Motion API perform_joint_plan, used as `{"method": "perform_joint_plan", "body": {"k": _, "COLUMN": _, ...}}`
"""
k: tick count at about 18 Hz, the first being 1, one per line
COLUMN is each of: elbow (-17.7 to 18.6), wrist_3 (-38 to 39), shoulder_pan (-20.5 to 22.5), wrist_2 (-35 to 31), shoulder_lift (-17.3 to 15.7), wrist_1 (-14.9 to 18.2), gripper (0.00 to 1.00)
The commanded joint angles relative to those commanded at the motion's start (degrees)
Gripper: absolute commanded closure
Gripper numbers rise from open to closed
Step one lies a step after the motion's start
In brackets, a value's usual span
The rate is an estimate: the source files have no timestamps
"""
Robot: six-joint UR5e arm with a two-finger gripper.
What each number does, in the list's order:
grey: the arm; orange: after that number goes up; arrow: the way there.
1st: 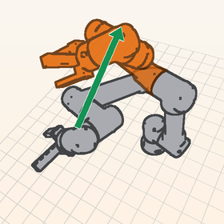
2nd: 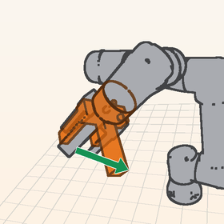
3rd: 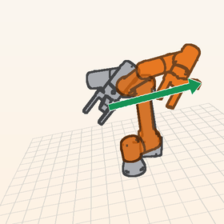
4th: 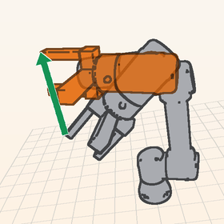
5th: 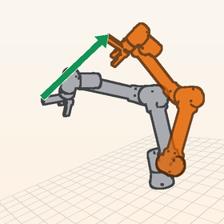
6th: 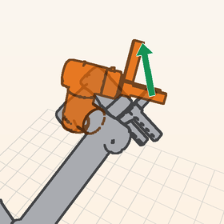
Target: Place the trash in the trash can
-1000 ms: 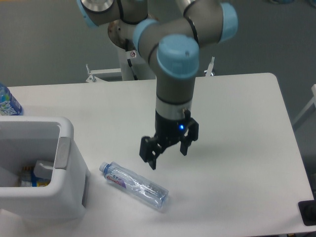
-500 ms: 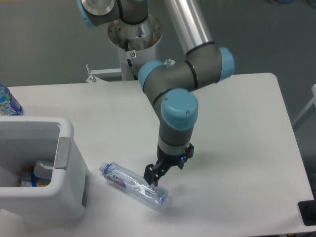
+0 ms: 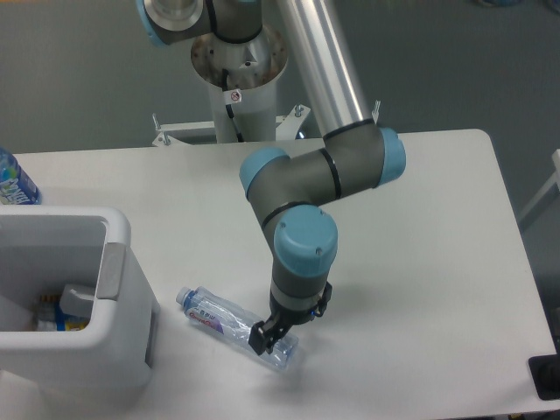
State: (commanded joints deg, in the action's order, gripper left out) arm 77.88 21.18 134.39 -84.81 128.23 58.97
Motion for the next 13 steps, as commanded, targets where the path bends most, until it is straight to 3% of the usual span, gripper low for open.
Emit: {"method": "perform_joint_plan", "body": {"k": 13, "elbow": -0.4, "wrist_3": 0.4, "shoulder_pan": -1.0, "wrist_2": -2.5, "shoulder_lift": 2.6, "wrist_1": 0.0, "gripper": 0.00}}
